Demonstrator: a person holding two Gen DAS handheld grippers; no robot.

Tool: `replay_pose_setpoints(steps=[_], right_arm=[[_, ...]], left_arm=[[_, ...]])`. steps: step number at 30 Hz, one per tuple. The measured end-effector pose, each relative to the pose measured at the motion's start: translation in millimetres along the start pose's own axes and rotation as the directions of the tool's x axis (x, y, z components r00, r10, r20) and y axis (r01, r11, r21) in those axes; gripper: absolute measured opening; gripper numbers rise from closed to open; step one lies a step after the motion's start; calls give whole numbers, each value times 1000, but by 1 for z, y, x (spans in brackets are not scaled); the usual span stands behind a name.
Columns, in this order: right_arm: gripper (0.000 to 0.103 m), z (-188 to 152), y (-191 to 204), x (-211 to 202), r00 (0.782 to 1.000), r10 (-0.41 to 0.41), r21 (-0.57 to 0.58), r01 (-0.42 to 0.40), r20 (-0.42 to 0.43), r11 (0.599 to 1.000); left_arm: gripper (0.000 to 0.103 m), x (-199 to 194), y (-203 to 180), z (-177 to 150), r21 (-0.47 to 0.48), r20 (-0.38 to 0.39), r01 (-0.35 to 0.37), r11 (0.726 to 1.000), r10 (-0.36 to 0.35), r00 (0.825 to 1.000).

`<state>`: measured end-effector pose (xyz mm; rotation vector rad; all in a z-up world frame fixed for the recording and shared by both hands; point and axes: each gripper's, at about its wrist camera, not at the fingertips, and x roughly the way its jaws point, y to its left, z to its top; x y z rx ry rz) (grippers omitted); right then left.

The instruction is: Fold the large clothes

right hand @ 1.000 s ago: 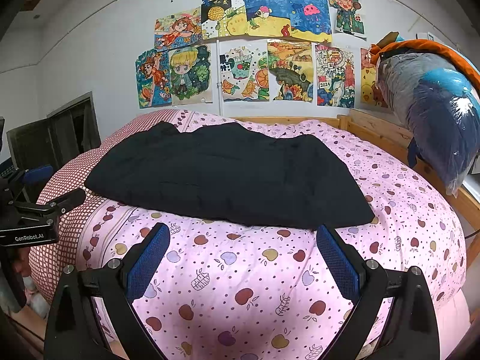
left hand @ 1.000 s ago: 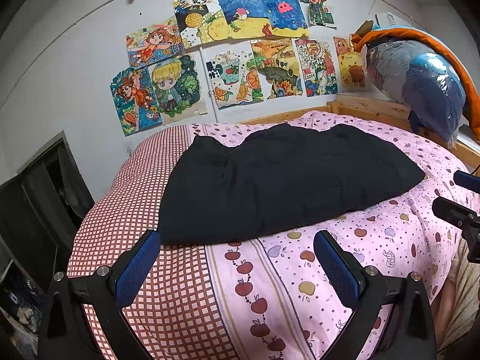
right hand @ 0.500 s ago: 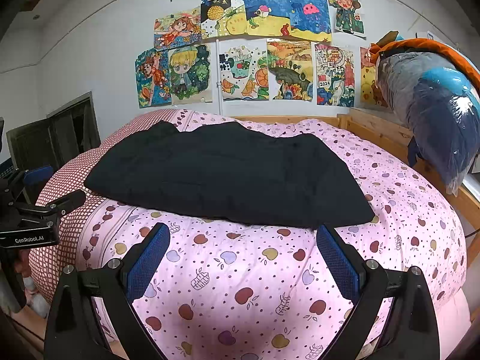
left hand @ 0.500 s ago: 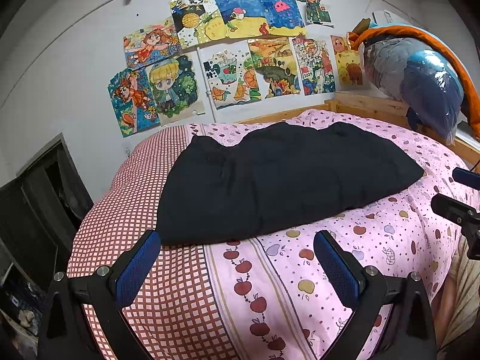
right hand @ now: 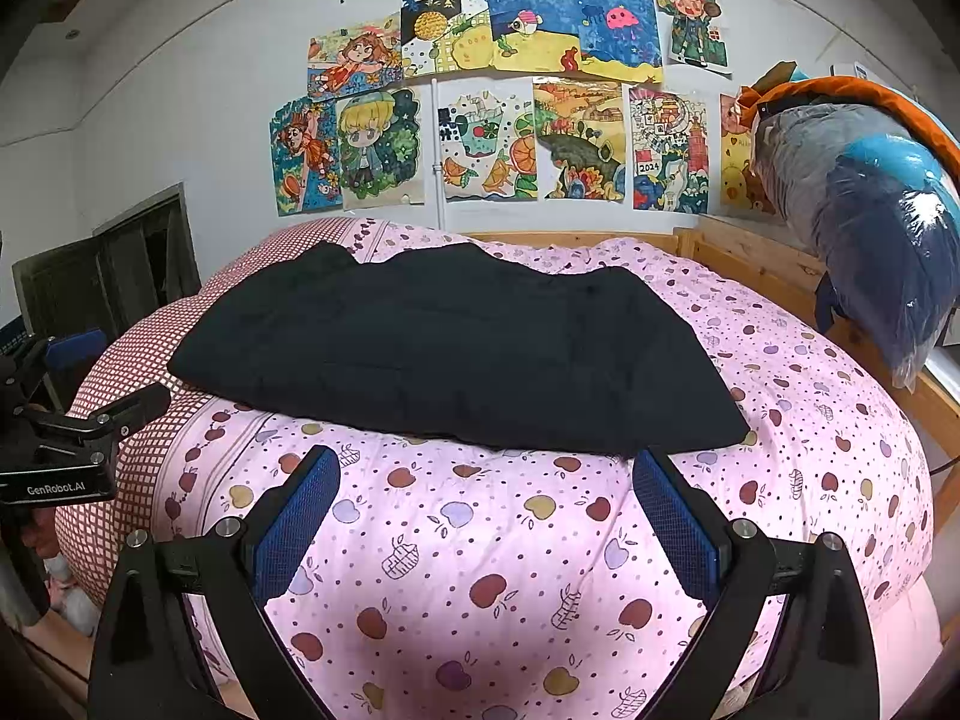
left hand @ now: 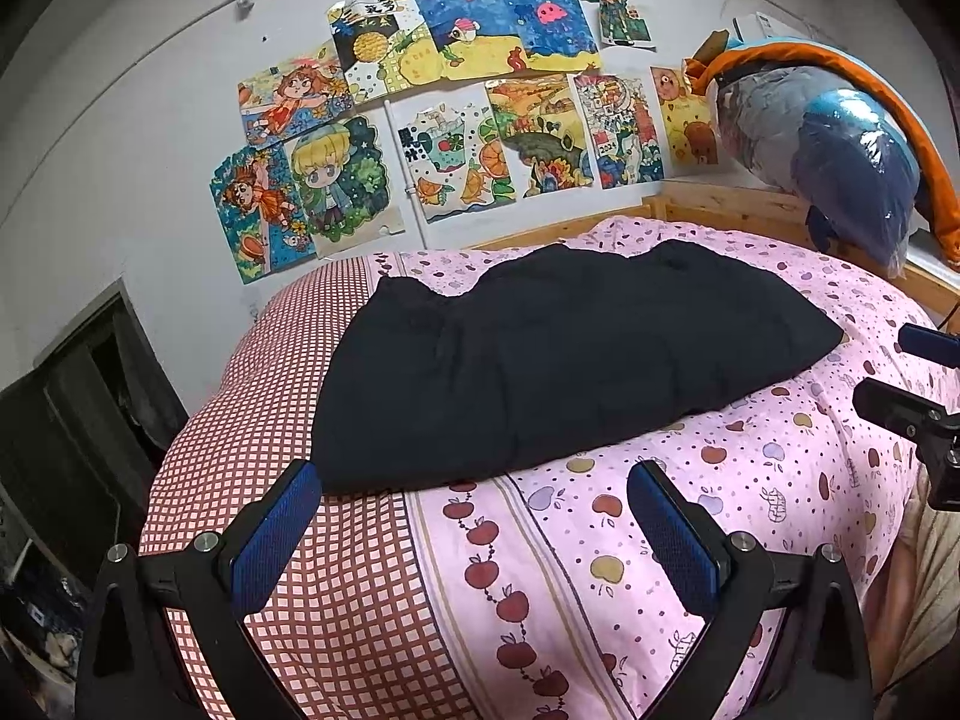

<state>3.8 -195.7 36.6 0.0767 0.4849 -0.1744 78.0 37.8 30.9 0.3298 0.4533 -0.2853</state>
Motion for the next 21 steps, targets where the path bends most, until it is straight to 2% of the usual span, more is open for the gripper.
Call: replay_pose_setpoints(steps=[21], right_arm=[[96,0,2,0,1000,-1,1,1,-1,1000]], left_arm=[[103,1,5,-1,0,-4,-1,1000,1,1000]])
